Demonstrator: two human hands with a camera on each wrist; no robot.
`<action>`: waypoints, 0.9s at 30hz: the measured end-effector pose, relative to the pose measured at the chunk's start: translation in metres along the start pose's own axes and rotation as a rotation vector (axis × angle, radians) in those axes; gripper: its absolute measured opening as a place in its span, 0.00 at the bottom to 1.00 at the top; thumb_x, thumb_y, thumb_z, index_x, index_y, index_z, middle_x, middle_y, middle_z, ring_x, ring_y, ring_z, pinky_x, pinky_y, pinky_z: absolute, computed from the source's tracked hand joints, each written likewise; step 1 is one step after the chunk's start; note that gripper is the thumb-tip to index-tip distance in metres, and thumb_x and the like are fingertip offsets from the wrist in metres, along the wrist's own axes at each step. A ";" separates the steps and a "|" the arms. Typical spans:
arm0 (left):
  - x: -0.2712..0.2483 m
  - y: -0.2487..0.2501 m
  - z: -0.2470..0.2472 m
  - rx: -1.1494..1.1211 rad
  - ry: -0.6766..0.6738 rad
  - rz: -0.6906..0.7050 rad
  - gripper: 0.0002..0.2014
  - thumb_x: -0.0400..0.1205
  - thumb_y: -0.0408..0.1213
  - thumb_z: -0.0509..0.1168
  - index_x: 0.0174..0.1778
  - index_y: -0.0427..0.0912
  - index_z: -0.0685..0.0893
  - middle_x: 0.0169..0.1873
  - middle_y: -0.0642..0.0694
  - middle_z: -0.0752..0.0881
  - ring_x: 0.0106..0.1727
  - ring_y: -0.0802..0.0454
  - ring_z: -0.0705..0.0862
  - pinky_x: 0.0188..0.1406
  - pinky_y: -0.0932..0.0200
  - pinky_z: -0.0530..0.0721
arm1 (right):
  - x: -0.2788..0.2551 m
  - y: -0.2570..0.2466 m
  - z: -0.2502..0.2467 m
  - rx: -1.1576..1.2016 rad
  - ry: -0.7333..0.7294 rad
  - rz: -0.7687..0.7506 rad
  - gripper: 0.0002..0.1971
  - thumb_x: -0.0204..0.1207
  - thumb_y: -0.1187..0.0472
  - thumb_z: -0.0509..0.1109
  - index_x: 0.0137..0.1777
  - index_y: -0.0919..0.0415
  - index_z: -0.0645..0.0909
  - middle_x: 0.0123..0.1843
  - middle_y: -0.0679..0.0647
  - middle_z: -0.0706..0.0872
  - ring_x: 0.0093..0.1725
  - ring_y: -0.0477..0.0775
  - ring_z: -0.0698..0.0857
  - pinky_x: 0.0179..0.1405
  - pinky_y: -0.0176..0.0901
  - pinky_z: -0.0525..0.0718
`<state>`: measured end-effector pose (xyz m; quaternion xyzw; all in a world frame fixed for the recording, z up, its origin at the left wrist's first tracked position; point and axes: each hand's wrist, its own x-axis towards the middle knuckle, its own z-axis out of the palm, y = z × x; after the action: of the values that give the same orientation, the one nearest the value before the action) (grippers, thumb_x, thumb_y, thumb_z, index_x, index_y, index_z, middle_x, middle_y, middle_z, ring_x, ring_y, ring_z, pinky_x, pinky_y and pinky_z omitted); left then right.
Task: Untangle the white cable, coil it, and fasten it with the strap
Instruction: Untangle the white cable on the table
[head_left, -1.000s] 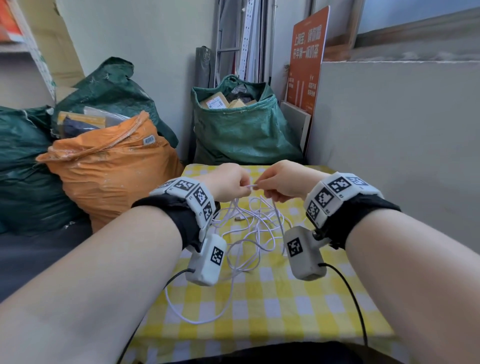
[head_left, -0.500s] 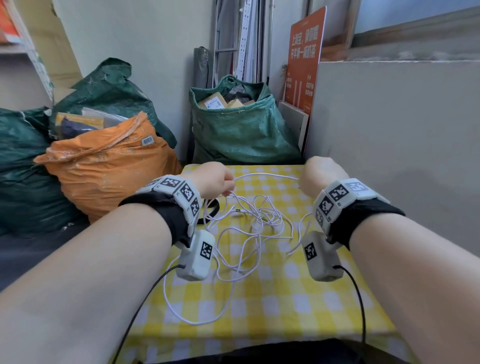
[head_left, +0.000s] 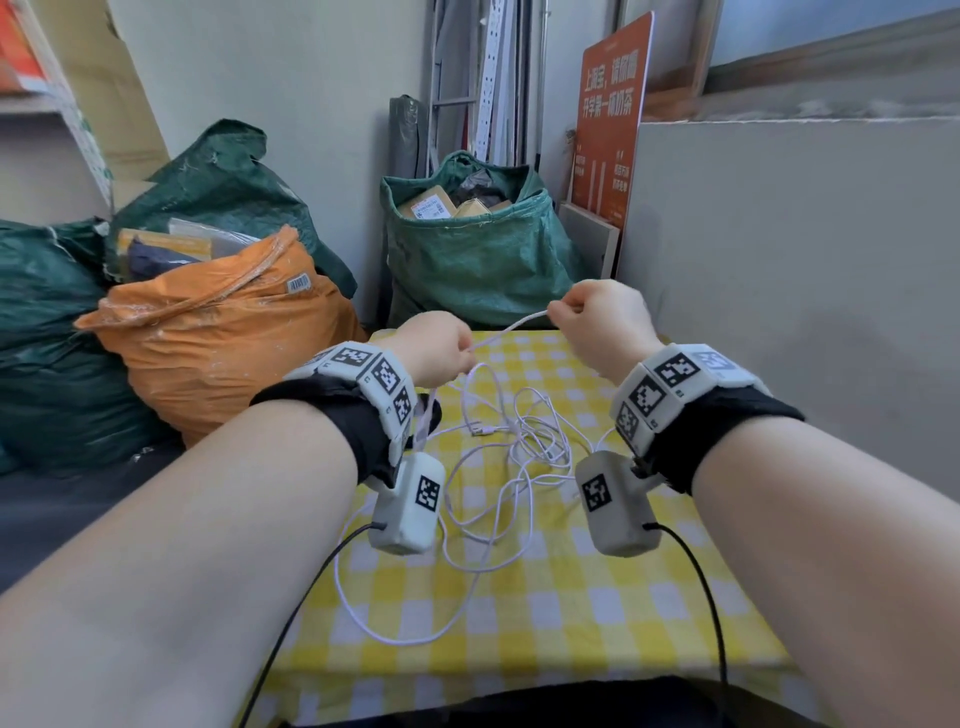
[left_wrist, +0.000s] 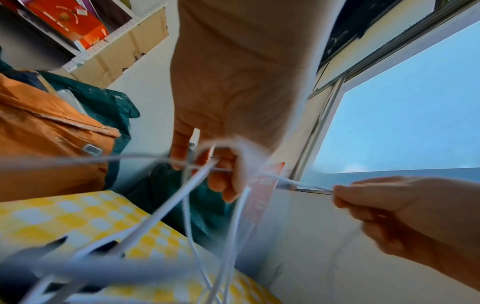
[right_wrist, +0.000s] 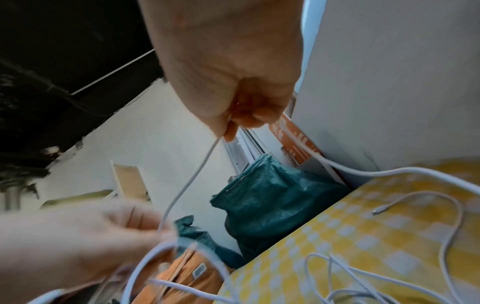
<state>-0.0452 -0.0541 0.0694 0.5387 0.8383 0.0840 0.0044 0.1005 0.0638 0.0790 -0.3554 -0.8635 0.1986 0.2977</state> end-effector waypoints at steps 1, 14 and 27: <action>-0.001 -0.008 0.001 0.023 -0.028 -0.036 0.17 0.85 0.40 0.59 0.29 0.41 0.77 0.33 0.44 0.80 0.37 0.45 0.76 0.33 0.58 0.69 | 0.003 0.006 -0.005 -0.018 0.046 0.045 0.12 0.79 0.55 0.62 0.42 0.61 0.84 0.44 0.60 0.85 0.48 0.63 0.81 0.49 0.45 0.78; -0.005 -0.003 -0.006 -0.260 -0.026 -0.009 0.12 0.84 0.38 0.60 0.43 0.39 0.88 0.27 0.52 0.85 0.19 0.65 0.76 0.18 0.75 0.70 | -0.008 -0.001 0.003 -0.051 -0.283 0.023 0.17 0.82 0.61 0.59 0.67 0.59 0.81 0.61 0.55 0.85 0.55 0.59 0.87 0.53 0.50 0.86; -0.007 0.002 -0.008 0.090 -0.186 -0.084 0.09 0.82 0.36 0.61 0.41 0.38 0.86 0.24 0.51 0.83 0.27 0.56 0.79 0.28 0.64 0.75 | -0.001 0.011 -0.003 -0.085 -0.050 0.059 0.13 0.80 0.58 0.62 0.46 0.64 0.87 0.47 0.62 0.88 0.46 0.63 0.83 0.47 0.45 0.82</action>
<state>-0.0411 -0.0610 0.0771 0.5081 0.8591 -0.0044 0.0615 0.1086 0.0712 0.0749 -0.3878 -0.8675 0.1793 0.2547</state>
